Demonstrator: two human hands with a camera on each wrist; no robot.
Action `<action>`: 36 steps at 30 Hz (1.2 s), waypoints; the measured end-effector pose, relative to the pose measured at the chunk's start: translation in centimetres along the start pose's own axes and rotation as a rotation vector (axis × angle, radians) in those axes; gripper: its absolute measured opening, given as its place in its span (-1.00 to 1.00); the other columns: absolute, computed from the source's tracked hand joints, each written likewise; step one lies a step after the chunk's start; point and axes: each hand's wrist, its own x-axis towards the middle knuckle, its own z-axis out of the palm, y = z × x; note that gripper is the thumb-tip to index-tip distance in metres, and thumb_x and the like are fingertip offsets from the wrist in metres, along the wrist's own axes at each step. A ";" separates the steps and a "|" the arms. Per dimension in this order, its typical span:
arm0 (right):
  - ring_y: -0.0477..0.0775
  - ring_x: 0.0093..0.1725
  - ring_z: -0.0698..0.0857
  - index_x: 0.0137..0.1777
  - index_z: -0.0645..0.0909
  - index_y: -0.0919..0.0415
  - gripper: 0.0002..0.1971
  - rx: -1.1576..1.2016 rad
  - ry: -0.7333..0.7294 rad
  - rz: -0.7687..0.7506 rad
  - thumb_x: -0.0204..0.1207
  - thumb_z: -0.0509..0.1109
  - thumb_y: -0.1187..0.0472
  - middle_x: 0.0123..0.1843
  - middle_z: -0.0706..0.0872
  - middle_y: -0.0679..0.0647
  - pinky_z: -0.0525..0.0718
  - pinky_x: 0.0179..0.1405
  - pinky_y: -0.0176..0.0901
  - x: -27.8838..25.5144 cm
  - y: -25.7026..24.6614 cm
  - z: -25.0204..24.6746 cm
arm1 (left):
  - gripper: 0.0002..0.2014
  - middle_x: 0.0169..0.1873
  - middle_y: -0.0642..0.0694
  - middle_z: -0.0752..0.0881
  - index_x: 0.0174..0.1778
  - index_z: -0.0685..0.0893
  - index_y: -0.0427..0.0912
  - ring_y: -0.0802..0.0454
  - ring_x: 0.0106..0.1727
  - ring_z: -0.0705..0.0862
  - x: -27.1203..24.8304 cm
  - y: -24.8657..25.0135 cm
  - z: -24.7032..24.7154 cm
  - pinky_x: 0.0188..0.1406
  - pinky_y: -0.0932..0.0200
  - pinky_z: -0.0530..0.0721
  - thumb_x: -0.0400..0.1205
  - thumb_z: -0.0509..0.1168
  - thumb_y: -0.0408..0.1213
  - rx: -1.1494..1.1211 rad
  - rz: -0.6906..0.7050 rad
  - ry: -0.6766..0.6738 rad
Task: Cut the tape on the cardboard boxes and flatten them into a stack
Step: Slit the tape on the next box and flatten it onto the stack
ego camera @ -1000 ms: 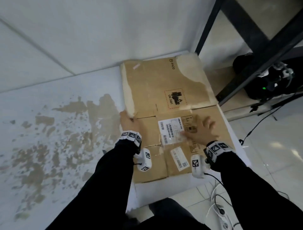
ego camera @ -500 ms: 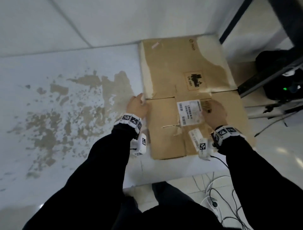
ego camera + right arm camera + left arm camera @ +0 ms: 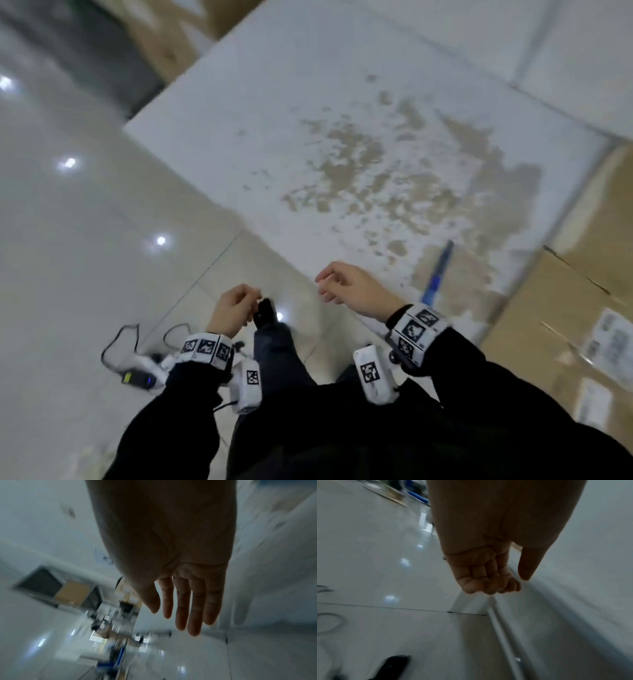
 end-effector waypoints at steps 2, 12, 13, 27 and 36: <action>-0.01 -0.16 0.71 0.06 0.57 0.15 -0.91 -0.122 -0.198 0.014 0.62 0.27 0.21 -0.10 0.71 0.05 0.62 -0.10 -0.24 3.9 -2.1 4.2 | -0.83 -0.42 -0.19 0.61 -0.22 0.63 -0.31 -0.04 -0.52 0.50 0.3 -6.0 -4.3 -0.67 0.35 0.44 0.68 0.23 -0.38 -0.033 -0.207 0.132; -0.01 -0.37 0.60 0.11 0.49 0.25 -0.89 -0.090 -0.154 0.405 0.66 0.20 0.26 -0.27 0.62 0.10 0.52 -0.43 -0.30 23.9 -8.9 18.5 | -0.79 -0.32 -0.27 0.58 -0.21 0.53 -0.35 0.00 -0.44 0.48 3.6 -18.4 -22.7 -0.54 0.21 0.43 0.74 0.13 -0.41 -0.327 -0.799 0.212; 0.00 -0.38 0.59 0.11 0.48 0.24 -0.89 -0.074 -0.131 0.454 0.67 0.19 0.25 -0.27 0.61 0.10 0.51 -0.44 -0.30 25.4 -9.2 19.2 | -0.73 -0.38 -0.20 0.53 -0.30 0.47 -0.26 0.02 -0.44 0.46 5.1 -18.0 -24.2 -0.53 0.23 0.43 0.75 0.10 -0.41 -0.330 -0.779 0.201; 0.03 -0.37 0.57 -0.20 0.48 0.19 -0.81 0.106 -0.091 0.512 0.67 0.18 0.27 -0.30 0.59 0.11 0.47 -0.36 -0.20 48.4 -25.4 26.8 | -0.89 -0.38 -0.10 0.65 0.07 0.56 -0.24 0.21 -0.68 0.62 30.0 -6.5 -43.4 -0.49 0.25 0.41 0.72 0.18 -0.30 -0.303 -0.521 0.140; 0.00 -0.36 0.60 -0.05 0.52 0.19 -0.92 -0.029 -0.095 0.261 0.64 0.21 0.25 -0.27 0.64 0.08 0.51 -0.38 -0.26 63.0 -40.7 27.2 | -0.73 -0.31 -0.24 0.64 0.25 0.55 -0.48 0.02 -0.55 0.62 43.5 0.7 -60.1 -0.70 0.29 0.46 0.73 0.16 -0.36 -0.067 -0.510 0.136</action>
